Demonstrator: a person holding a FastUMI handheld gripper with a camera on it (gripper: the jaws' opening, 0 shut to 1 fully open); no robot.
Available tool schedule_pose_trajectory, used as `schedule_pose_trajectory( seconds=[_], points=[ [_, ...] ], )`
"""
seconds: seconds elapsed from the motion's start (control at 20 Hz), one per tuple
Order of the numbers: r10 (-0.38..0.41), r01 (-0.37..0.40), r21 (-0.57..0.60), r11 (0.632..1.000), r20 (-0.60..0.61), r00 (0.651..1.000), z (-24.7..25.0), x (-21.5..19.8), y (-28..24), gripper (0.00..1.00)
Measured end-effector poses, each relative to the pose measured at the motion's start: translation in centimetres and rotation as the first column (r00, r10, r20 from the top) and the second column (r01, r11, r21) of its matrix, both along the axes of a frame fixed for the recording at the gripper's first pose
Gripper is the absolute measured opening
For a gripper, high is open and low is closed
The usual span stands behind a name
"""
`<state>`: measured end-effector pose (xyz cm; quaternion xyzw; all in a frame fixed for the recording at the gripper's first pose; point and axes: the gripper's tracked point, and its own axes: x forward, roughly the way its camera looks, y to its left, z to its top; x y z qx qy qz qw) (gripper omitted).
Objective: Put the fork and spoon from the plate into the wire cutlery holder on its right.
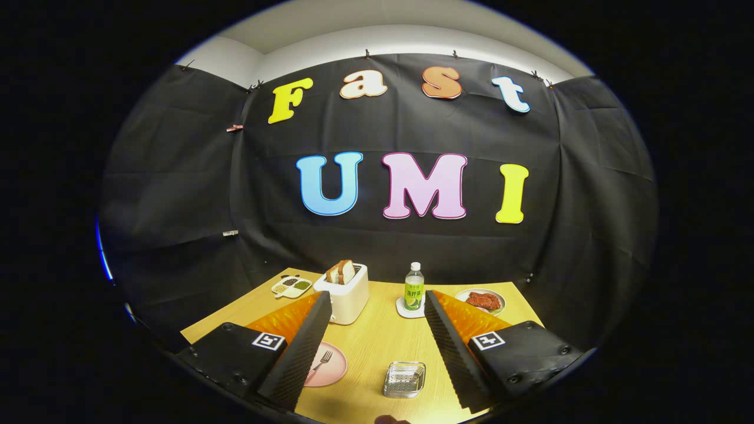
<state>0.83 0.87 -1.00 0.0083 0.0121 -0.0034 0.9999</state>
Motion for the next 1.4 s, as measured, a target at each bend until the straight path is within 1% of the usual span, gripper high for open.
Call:
schedule_pose_trajectory(
  seconds=[0.2, 0.6, 0.75, 0.85, 0.95, 1.15, 1.3, 1.4],
  points=[
    [-0.004, 0.004, 0.005, 1.0, -0.013, 1.0, -0.4, 0.7, 0.5, 0.98],
    [0.025, -0.025, 0.006, 1.0, -0.054, 0.998, -1.7, 1.6, 3.9, 0.99],
    [0.033, -0.032, 0.008, 0.999, -0.105, 0.994, -3.9, 2.8, 5.8, 0.98],
    [0.049, -0.046, 0.017, 0.999, -0.185, 0.982, -6.9, 3.8, 7.9, 0.99],
    [0.069, -0.065, 0.026, 0.998, -0.277, 0.958, -10.4, 4.6, 10.0, 0.99],
    [0.08, -0.074, 0.031, 0.997, -0.459, 0.885, -17.5, 6.0, 12.7, 0.99],
    [0.07, -0.072, 0.018, 0.997, -0.573, 0.817, -22.1, 7.0, 14.2, 0.99],
    [0.065, -0.078, 0.009, 0.997, -0.65, 0.757, -25.7, 7.3, 15.1, 0.99]
  ],
)
